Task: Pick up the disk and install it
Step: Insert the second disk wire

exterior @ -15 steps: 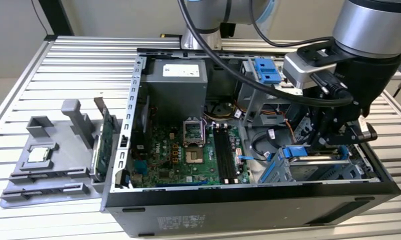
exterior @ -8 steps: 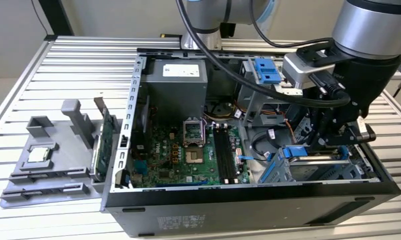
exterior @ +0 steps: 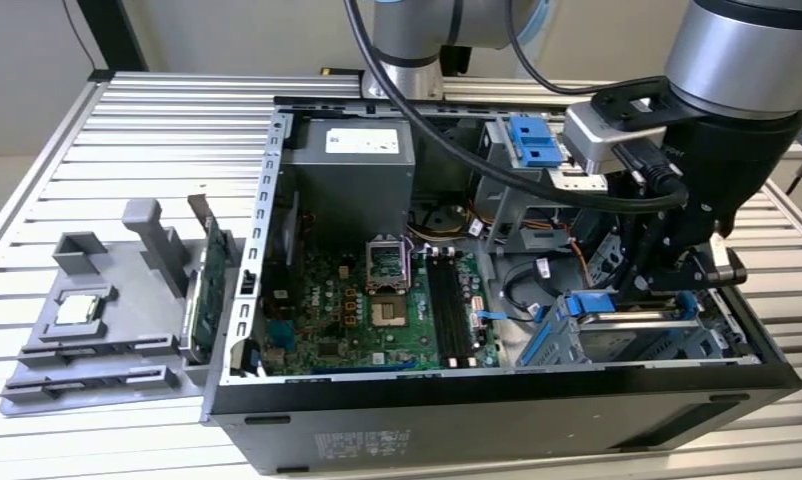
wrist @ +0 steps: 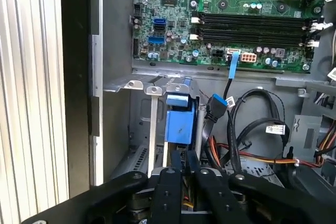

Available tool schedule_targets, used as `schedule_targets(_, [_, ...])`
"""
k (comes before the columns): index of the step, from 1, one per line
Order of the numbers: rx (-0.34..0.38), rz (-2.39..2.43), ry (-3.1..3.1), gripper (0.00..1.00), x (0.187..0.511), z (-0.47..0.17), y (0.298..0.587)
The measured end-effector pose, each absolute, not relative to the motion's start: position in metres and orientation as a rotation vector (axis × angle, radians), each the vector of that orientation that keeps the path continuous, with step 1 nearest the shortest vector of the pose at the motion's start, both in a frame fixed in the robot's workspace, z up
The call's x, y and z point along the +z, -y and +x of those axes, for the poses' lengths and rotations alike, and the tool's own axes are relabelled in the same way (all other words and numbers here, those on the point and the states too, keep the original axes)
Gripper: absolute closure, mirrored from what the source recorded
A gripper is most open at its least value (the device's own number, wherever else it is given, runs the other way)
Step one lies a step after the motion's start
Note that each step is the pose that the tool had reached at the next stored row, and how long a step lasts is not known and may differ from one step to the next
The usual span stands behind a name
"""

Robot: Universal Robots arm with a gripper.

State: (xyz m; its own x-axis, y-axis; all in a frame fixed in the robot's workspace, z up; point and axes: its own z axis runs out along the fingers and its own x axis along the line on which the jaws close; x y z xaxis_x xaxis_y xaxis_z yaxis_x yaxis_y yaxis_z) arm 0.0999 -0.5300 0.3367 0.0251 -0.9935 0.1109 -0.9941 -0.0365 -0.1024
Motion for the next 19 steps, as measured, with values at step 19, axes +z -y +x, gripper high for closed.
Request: schedule_targets(19, [0.223,2.224,2.212,1.00,0.3366,0.1044,0.5301])
